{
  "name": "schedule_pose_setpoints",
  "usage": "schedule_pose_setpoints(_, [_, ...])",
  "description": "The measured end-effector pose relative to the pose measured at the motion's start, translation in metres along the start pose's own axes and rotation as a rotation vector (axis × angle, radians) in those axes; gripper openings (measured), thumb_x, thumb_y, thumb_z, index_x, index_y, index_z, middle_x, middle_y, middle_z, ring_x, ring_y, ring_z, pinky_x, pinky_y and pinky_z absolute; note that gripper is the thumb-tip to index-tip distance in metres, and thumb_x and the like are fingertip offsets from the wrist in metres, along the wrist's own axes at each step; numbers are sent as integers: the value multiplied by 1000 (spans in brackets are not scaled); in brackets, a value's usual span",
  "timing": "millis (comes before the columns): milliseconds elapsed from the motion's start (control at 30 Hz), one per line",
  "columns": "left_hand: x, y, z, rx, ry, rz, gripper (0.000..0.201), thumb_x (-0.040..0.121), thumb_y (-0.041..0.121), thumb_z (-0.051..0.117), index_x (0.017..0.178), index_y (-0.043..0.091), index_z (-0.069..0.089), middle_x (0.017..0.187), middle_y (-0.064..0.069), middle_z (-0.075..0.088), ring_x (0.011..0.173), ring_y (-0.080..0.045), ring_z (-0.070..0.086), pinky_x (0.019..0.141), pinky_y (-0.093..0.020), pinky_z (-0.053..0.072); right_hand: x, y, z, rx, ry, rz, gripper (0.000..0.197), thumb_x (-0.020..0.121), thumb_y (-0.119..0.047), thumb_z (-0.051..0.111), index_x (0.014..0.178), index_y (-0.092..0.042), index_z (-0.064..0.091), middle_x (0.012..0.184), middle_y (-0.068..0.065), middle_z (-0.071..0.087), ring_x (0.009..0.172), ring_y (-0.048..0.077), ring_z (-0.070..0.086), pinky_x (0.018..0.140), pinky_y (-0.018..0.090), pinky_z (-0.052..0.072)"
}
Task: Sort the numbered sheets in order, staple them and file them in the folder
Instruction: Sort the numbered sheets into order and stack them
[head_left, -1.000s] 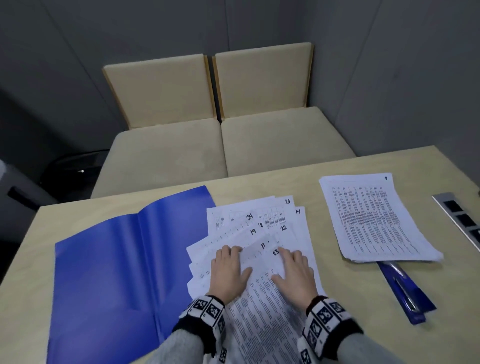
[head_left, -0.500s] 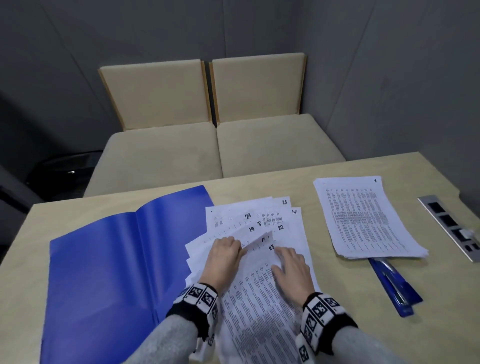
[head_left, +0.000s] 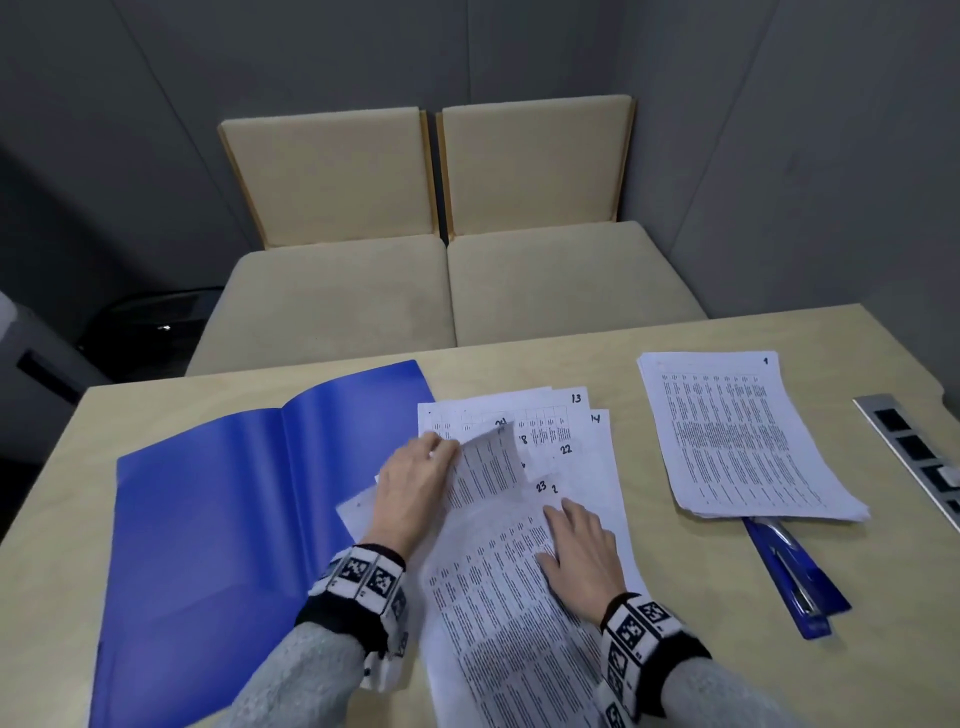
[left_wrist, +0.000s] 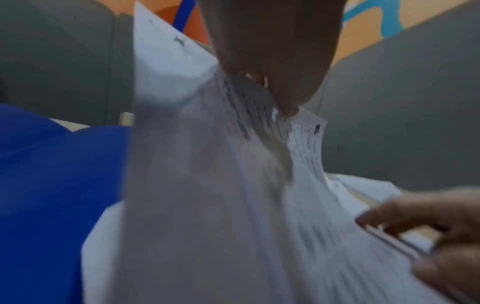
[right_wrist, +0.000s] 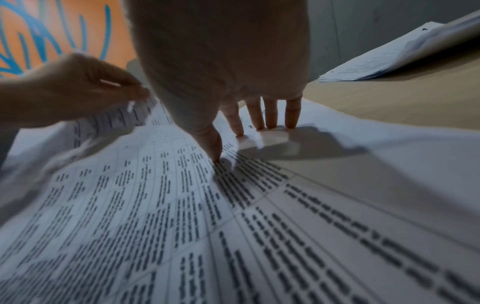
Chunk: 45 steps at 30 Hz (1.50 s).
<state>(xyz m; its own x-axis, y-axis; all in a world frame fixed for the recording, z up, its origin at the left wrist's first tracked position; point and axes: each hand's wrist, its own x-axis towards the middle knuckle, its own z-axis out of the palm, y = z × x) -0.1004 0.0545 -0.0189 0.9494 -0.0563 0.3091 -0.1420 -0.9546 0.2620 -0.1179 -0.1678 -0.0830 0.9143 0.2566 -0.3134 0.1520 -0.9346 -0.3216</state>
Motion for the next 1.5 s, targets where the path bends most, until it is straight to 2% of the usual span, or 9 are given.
schedule_pose_setpoints(133, [26, -20, -67, -12, 122, -39, 21, 84, 34, 36, 99, 23, 46, 85, -8, 64, 63, -32, 61, 50, -37, 48, -1, 2, -2, 10, -17, -4, 59, 96, -37, 44, 148, -20, 20, 158, 5, 12, 143, 23, 15, 114, 40, 20])
schedule_pose_setpoints(267, [53, -38, -143, -35, 435, -71, 16, 89, 14, 48, 99, 10, 60, 82, -15, 68, 66, -34, 62, 60, -40, 47, 1, 11, -5, 149, -5, -21, 51, 96, -25, 44, 144, -18, 29, 152, 3, 26, 139, 21, 26, 111, 36, 25])
schedule_pose_setpoints(400, [74, -50, -193, -350, 614, -150, 16, 95, 24, 52, 92, 15, 65, 73, 17, 58, 64, -1, 52, 66, -29, 44, 3, 24, -10, 597, 70, 78, 42, 97, -7, 37, 138, -17, 42, 143, 0, 44, 131, 14, 42, 110, 29, 32])
schedule_pose_setpoints(533, [80, -46, -181, -439, 401, -34, 7, 93, 19, 60, 87, 18, 64, 73, -4, 62, 62, -8, 52, 60, -26, 42, 10, 38, -32, 1235, 218, 340, 23, 99, -17, 42, 109, -31, 59, 124, 5, 58, 97, 13, 58, 83, 30, 46])
schedule_pose_setpoints(633, [65, -31, -134, -396, 119, 64, 9, 92, 26, 61, 86, 21, 64, 73, 0, 65, 62, -12, 56, 61, -27, 46, 11, 45, -66, 1433, 187, 355, 25, 100, -28, 42, 116, -18, 59, 114, 8, 62, 88, 19, 61, 74, 33, 47])
schedule_pose_setpoints(867, [10, 19, -7, -415, -302, 59, 12, 93, 29, 55, 88, 22, 63, 79, 7, 68, 70, -14, 59, 63, -27, 43, -2, 26, -84, 1145, -151, 79, 44, 81, -57, 56, 118, -33, 58, 112, -3, 68, 104, 14, 65, 91, 33, 49])
schedule_pose_setpoints(1033, [-3, 30, 37, -441, -504, -67, 20, 95, 38, 50, 85, 24, 60, 67, 11, 60, 67, -12, 58, 68, -32, 50, 8, 18, -48, 990, -121, 61, 23, 89, -16, 62, 112, -17, 59, 107, 2, 69, 96, 13, 68, 85, 33, 56])
schedule_pose_setpoints(1267, [27, 6, 58, -214, -281, -430, 30, 95, 24, 45, 123, 17, 51, 121, -5, 50, 112, -25, 47, 90, -39, 39, 17, 26, -18, 759, -83, 99, 12, 92, -16, 55, 100, -12, 63, 99, 2, 69, 96, 20, 64, 86, 35, 50])
schedule_pose_setpoints(1500, [26, -1, 61, -361, -271, -156, 14, 88, 11, 57, 90, 18, 70, 82, 3, 55, 83, -21, 55, 72, -33, 42, 23, 28, -21, 746, -71, 117, 15, 92, -19, 54, 103, -12, 63, 101, 4, 69, 98, 21, 63, 88, 35, 48])
